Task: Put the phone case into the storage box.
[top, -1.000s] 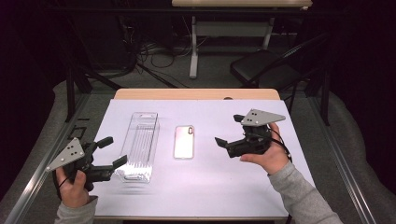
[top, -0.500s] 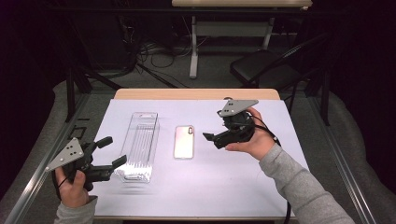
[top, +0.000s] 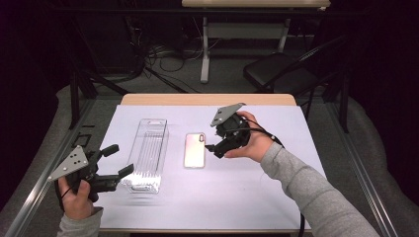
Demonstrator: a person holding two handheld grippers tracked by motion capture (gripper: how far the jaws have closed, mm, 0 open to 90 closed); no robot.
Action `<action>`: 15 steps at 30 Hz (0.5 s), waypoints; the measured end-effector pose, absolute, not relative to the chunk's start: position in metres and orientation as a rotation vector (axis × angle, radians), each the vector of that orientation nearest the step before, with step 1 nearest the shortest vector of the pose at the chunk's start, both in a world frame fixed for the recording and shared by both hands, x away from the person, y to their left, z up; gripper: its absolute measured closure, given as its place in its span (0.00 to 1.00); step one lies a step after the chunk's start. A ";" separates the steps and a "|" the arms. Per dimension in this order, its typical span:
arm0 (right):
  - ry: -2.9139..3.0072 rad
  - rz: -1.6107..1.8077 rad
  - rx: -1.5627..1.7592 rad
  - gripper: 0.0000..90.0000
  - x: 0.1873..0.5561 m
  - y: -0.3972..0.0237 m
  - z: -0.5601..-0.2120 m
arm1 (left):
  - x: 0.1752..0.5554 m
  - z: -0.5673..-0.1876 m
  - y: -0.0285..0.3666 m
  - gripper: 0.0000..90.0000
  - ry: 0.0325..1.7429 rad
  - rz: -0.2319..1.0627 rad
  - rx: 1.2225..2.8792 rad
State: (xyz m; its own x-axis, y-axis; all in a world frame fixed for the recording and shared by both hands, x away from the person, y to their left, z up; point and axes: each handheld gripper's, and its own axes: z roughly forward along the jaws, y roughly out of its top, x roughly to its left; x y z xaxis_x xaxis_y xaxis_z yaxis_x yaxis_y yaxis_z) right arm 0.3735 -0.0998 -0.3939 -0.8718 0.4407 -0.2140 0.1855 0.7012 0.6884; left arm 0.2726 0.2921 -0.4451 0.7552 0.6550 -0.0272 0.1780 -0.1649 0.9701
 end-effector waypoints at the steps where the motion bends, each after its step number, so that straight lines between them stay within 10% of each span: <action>1: 2.554 0.956 0.474 0.17 0.375 -0.097 -0.396 | 0.273 -0.445 0.292 0.17 0.662 0.479 1.718; 15: 2.638 0.825 0.411 0.17 0.399 -0.063 -0.428 | 0.273 -0.446 0.293 0.17 0.664 0.476 1.719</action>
